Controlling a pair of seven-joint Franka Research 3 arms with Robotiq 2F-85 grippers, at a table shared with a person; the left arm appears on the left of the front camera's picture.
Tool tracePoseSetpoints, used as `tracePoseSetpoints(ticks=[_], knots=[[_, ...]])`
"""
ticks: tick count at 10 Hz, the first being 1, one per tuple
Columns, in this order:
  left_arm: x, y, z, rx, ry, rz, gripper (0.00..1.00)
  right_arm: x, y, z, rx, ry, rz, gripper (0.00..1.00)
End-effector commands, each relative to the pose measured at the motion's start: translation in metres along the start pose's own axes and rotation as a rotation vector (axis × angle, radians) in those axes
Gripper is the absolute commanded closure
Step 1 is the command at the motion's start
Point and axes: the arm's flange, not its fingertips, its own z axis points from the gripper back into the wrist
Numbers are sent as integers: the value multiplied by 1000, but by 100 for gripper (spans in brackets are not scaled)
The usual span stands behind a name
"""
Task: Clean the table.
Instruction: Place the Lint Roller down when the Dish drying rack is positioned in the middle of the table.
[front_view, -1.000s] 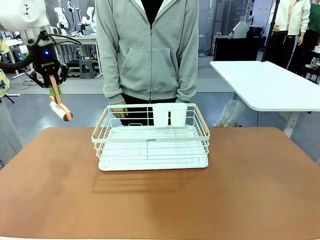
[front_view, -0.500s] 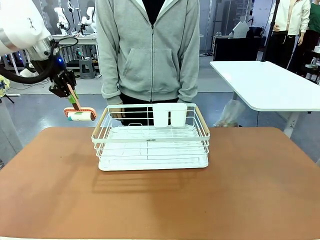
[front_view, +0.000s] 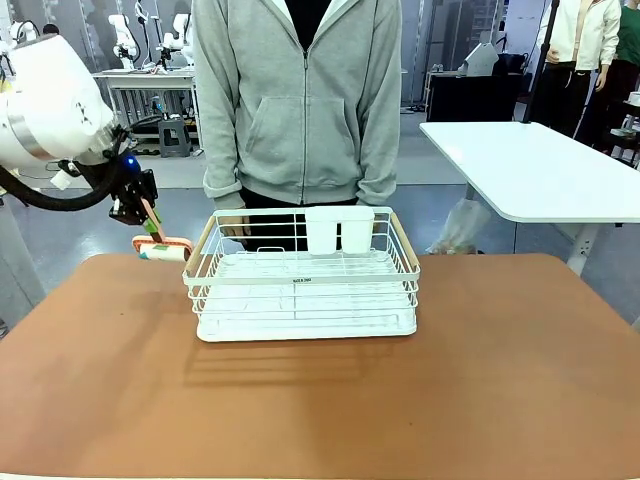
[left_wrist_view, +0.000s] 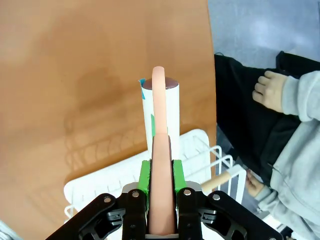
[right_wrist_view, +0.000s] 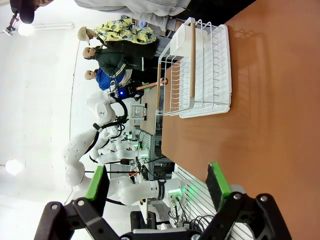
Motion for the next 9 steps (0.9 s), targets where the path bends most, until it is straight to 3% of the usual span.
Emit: tracePoseSetpoints(ticks=[1,9], knots=[[4,10,-13,-50,-37,9,79,-1,3,0,13,-8,18,0],[21,35,-50,-54,-10,77,79,-1,3,0,13,-8,18,0]])
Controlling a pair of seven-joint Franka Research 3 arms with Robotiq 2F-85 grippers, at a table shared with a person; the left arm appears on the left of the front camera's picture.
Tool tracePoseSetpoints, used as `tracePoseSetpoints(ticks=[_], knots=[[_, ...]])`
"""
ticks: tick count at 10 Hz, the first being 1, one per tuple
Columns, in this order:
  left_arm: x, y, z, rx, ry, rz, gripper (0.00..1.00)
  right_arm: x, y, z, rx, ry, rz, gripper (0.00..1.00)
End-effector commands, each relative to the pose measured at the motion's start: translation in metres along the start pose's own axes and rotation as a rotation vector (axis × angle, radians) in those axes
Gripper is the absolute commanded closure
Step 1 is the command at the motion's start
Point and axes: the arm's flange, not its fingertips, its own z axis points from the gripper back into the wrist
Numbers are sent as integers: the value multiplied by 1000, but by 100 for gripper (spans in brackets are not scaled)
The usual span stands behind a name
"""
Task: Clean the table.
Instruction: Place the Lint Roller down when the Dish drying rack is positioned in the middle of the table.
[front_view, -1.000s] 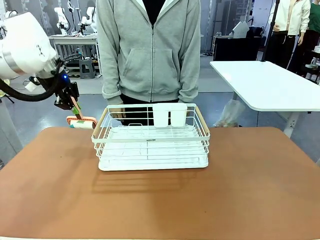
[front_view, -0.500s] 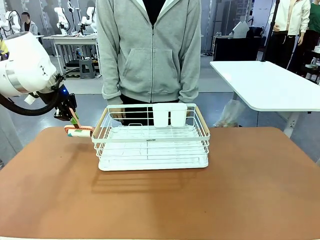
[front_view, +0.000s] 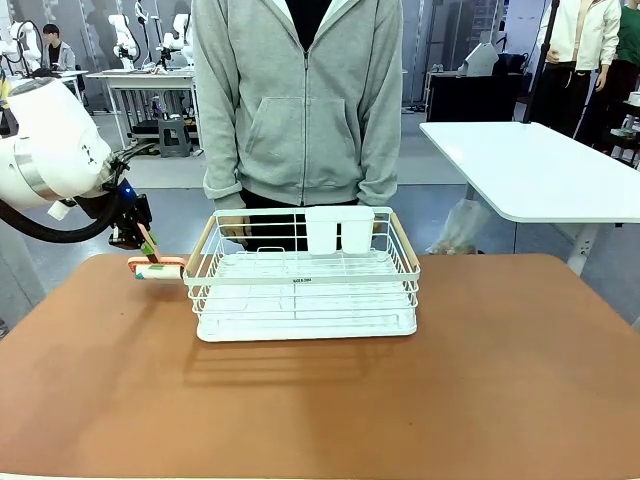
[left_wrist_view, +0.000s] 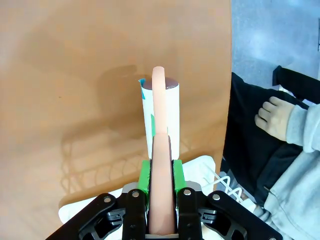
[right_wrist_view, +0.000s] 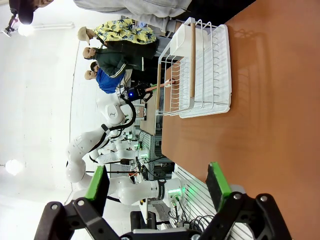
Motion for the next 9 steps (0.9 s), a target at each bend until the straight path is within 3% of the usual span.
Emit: tracePoseSetpoints(ticks=[1,5,6,7,8,9], knots=[[4,11,-10,-27,8,0,79,-1,3,0,13,-8,18,0],[5,16,-13,-21,5,-1,79,-1,3,0,13,-8,18,0],[4,17,-9,-13,5,2,52,-1,3,0,13,-8,18,0],[4,20,-2,-12,12,-3,46,-1,3,0,13,-8,18,0],[3,23,6,2,7,-8,15,-1,3,0,13,-8,18,0],[3,29,15,41,-14,-30,8,-1,3,0,13,-8,18,0]])
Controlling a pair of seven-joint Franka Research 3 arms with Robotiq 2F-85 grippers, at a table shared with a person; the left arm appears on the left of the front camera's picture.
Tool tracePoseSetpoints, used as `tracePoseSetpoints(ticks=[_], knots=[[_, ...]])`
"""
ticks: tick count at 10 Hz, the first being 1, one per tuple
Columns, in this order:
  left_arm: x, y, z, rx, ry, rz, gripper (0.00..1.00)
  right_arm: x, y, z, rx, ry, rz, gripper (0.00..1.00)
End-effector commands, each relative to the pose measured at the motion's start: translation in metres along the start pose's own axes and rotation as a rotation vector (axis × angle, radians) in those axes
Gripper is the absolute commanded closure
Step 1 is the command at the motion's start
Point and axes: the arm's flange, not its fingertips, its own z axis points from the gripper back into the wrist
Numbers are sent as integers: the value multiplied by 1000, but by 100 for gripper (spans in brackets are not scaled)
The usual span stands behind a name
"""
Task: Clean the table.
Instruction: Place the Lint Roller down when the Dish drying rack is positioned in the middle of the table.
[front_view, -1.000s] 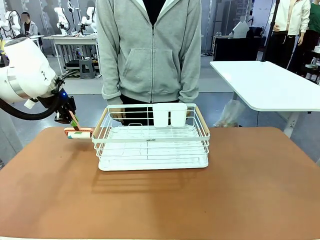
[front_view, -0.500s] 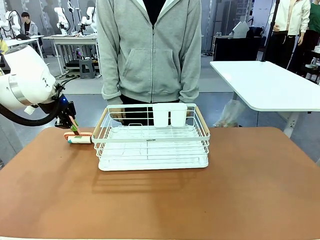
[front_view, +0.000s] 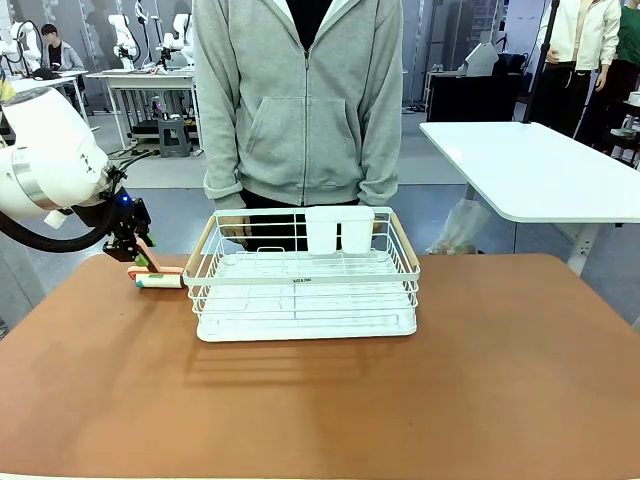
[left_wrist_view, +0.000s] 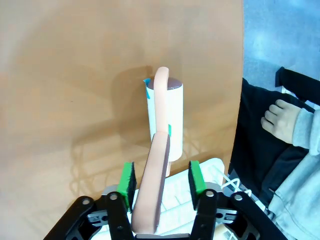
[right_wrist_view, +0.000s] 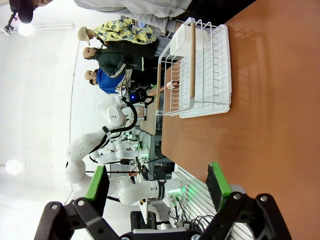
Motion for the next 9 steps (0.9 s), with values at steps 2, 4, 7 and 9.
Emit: tracePoseSetpoints(ticks=[2,4,7,9], knots=[[0,18,35,106,-7,-25,0,-1,3,0,13,-8,18,0],[-1,20,49,181,-28,-18,0,-1,3,0,13,-8,18,0],[0,16,73,229,-16,1,0,-1,3,0,13,-8,18,0],[2,13,78,230,-10,32,0,-1,3,0,13,-8,18,0]])
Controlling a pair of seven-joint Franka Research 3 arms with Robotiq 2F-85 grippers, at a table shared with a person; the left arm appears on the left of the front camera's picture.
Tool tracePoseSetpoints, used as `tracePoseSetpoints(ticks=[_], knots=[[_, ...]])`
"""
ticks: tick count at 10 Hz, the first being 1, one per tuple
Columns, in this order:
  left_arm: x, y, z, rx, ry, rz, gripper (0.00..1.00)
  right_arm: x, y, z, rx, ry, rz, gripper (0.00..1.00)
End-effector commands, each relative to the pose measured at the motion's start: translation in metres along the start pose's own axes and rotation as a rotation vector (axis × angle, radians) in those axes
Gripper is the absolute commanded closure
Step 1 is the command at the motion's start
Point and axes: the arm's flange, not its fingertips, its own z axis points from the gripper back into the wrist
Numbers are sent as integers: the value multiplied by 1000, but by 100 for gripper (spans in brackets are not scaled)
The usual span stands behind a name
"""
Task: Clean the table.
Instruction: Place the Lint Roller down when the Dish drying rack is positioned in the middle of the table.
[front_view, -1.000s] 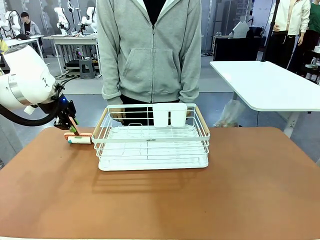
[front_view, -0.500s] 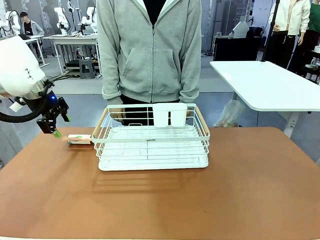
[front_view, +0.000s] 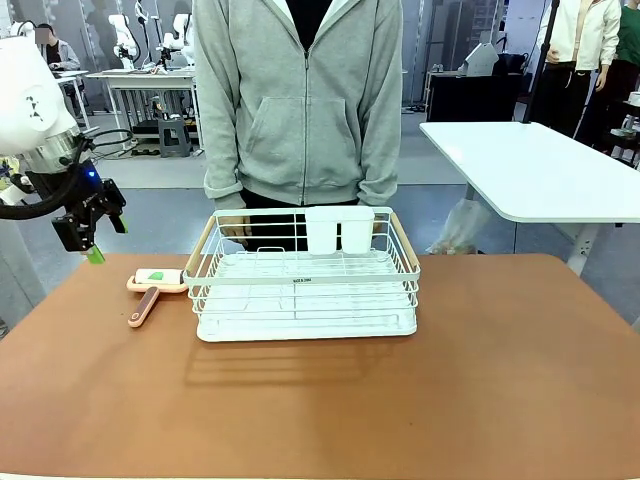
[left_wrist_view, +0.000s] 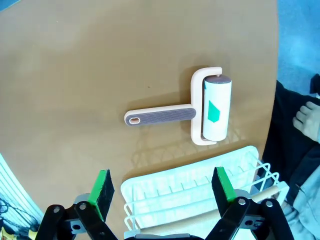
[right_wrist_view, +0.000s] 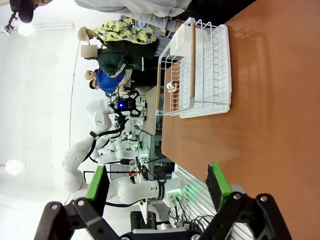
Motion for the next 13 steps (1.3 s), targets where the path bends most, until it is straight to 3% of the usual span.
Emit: tracePoseSetpoints(ticks=[1,13], knots=[[-1,2,-5,1,-1,-15,0,-1,3,0,13,-8,17,0],[-1,2,-5,1,-1,-15,0,-1,3,0,13,-8,17,0]])
